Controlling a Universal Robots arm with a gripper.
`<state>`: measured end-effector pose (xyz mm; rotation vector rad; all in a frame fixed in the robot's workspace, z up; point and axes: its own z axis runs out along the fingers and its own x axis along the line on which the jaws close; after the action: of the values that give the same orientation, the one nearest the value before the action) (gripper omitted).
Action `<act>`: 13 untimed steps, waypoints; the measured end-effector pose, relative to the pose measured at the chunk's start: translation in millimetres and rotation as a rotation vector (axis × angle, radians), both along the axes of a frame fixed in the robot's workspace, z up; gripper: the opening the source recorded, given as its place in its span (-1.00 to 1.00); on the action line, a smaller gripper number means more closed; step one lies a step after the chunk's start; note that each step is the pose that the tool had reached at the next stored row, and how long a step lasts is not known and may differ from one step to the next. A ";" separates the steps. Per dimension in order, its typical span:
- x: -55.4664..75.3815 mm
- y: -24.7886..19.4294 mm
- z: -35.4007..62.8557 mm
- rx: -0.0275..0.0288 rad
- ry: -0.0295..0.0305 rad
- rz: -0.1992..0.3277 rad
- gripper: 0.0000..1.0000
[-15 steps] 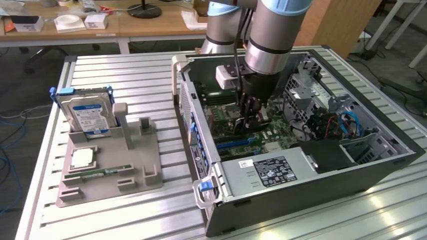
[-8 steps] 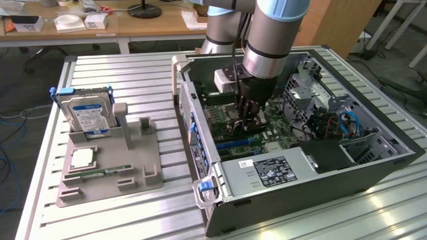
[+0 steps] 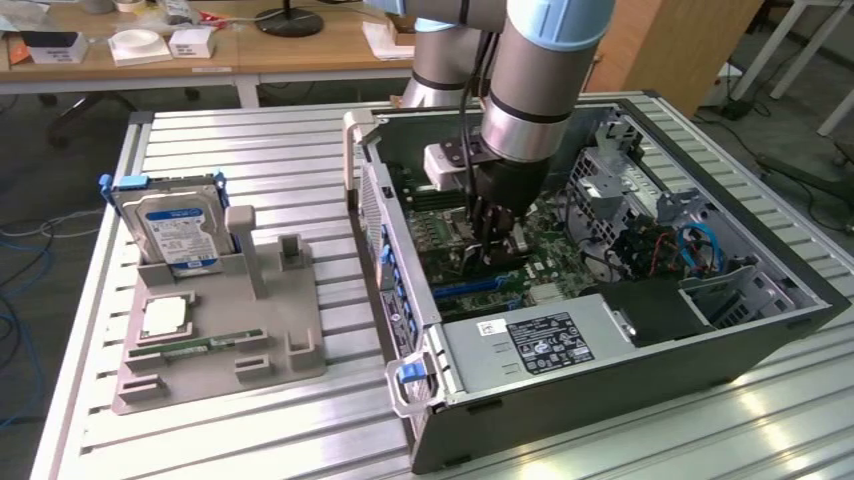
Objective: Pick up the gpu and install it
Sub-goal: 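Insert the gpu into the slot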
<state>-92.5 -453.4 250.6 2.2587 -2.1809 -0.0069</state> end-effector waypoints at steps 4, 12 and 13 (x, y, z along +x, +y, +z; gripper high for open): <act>-0.6 0.0 -4.8 -0.0001 0.0001 0.000 -0.47; -0.8 0.0 -5.7 0.0000 -0.0001 0.000 -0.47; -0.8 0.0 -6.1 0.0001 -0.0001 0.000 -0.47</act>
<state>-93.4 -453.4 244.5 2.2587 -2.1811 -0.0068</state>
